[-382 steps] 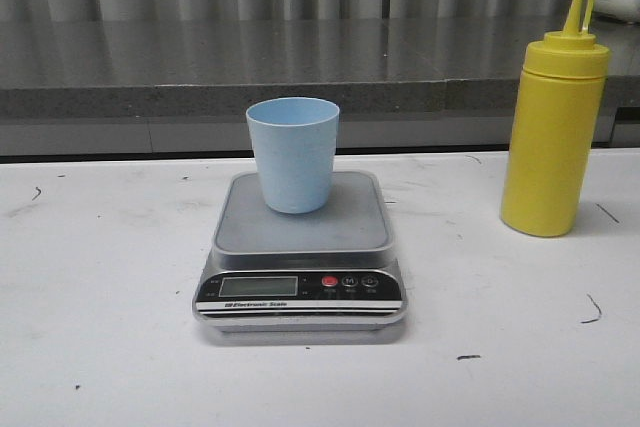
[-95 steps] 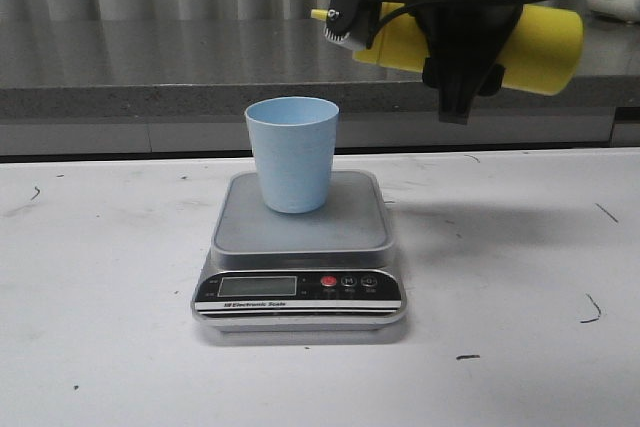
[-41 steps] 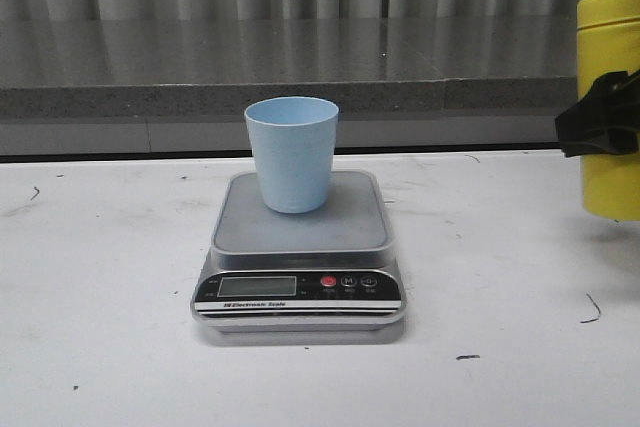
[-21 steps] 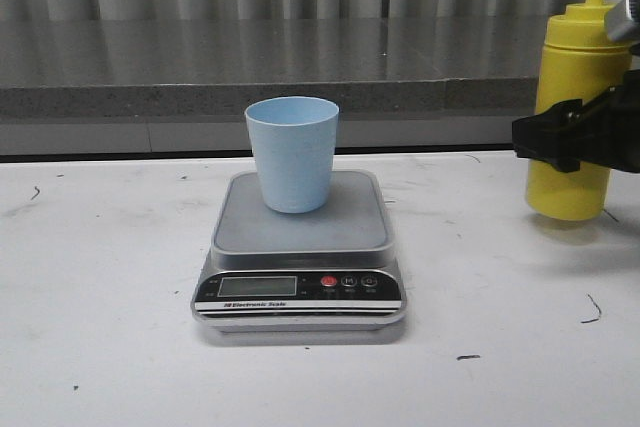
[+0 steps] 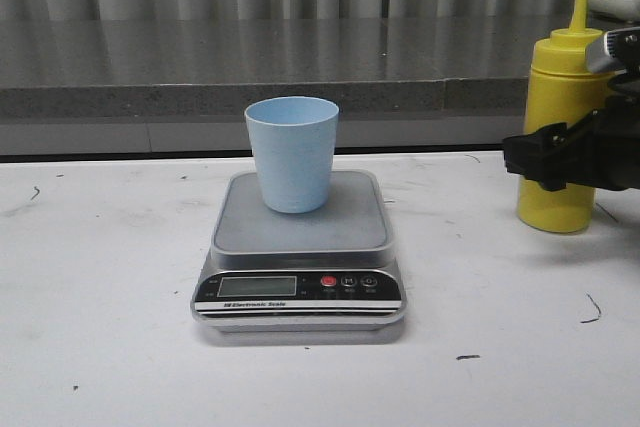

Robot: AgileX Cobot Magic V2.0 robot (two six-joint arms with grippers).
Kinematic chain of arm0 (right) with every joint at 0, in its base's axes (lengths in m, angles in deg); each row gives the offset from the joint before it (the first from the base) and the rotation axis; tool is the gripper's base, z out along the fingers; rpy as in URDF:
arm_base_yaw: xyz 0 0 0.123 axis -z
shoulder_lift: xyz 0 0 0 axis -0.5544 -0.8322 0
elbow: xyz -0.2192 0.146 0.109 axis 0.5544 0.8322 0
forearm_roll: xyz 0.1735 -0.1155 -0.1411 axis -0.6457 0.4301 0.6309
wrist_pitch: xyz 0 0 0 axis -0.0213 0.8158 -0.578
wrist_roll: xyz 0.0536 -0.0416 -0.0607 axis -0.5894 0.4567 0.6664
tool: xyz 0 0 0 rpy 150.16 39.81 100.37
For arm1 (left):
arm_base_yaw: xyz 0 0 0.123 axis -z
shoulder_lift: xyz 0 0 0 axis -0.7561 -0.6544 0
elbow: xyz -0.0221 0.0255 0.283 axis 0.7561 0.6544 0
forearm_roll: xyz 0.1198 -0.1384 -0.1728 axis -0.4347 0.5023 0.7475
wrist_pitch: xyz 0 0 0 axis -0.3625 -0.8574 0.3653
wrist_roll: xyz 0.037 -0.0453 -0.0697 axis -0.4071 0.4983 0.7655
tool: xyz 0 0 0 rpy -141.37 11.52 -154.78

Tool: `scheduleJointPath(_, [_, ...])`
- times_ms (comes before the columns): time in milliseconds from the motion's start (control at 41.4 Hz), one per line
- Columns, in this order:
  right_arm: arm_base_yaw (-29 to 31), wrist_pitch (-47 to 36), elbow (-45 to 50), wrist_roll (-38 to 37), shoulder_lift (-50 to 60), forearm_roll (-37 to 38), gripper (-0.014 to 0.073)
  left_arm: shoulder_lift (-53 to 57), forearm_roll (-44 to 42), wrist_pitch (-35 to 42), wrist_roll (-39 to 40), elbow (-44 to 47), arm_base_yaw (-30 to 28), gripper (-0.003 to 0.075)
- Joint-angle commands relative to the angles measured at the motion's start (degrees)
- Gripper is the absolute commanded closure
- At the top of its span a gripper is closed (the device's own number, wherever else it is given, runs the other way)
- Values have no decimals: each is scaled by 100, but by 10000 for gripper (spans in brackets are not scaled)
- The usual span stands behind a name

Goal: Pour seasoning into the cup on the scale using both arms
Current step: 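Turn the bottle upright and lower it back to its spot, then open the right gripper and pull it back from the bottle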

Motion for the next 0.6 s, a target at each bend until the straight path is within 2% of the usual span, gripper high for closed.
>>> scheduleJointPath(0, [30, -588, -132, 87, 282, -156, 34, -25, 25, 413, 35, -144, -2, 374])
scheduleJointPath(97, [30, -474, -132, 87, 282, -197, 8, -25, 25, 413, 35, -144, -2, 374])
scheduleJointPath(362, [30, -192, -104, -180, 383, -197, 8, -25, 25, 413, 35, -144, -2, 374])
scheduleJointPath(580, [30, -34, 311, -266, 926, -197, 11, -25, 25, 413, 35, -144, -2, 374])
